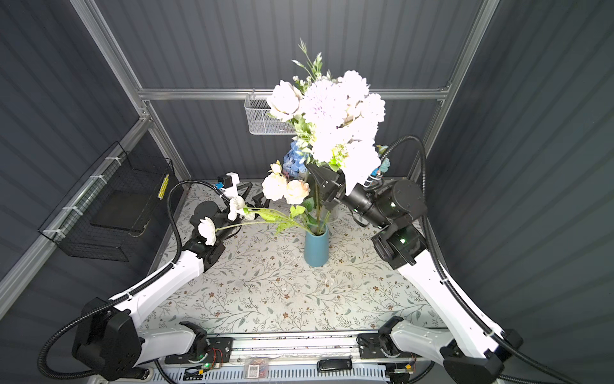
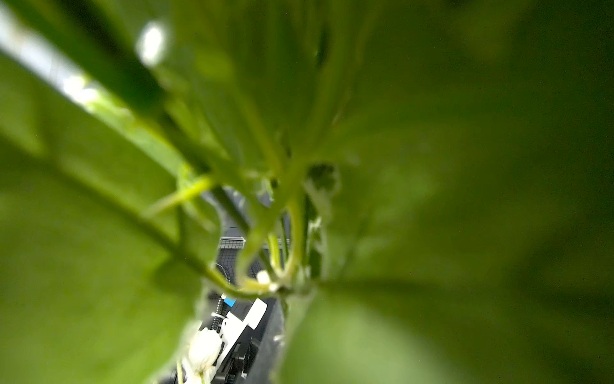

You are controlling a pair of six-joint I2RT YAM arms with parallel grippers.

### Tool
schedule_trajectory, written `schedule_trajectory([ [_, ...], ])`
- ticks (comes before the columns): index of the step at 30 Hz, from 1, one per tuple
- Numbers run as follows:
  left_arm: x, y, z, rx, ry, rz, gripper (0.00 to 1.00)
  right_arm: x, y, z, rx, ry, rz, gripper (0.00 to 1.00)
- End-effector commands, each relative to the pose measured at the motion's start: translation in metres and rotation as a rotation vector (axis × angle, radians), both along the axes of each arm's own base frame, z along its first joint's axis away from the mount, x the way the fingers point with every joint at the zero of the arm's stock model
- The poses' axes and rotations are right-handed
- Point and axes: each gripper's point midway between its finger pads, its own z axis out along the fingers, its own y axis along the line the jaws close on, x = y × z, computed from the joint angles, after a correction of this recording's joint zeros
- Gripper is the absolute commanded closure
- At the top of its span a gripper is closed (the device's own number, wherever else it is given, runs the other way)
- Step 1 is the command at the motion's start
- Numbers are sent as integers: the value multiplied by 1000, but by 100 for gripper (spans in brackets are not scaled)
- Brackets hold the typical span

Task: Arrange flowers in a vase
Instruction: Place the flowers into the vase.

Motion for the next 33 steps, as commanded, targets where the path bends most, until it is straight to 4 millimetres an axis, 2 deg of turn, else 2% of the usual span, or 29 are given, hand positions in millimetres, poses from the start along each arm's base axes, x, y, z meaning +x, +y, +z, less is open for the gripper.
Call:
schedule_trajectory([
  [1,6,11,-2,39,38,69,0,-1,-16,-11,17,21,-67,100],
  [11,21,35,-46,34,209,221,0,1,-34,-100,5,218,-127,100],
  [15,27,34,-66,27,269,231,0,4,-37,-131,36,251,-137,100],
  [20,25,31,-89,33,325,212,0,14,-39,-164,60,270,-171,100],
  [25,20,21,-105,18,358,151,0,29,-48,-178,130,214,-254,100],
  [29,20,12,-118,3,400,107,0,35,-52,-173,200,120,-291,100],
  [33,19,6,-124,-8,420,78,0,43,-47,-170,206,89,-301,100],
])
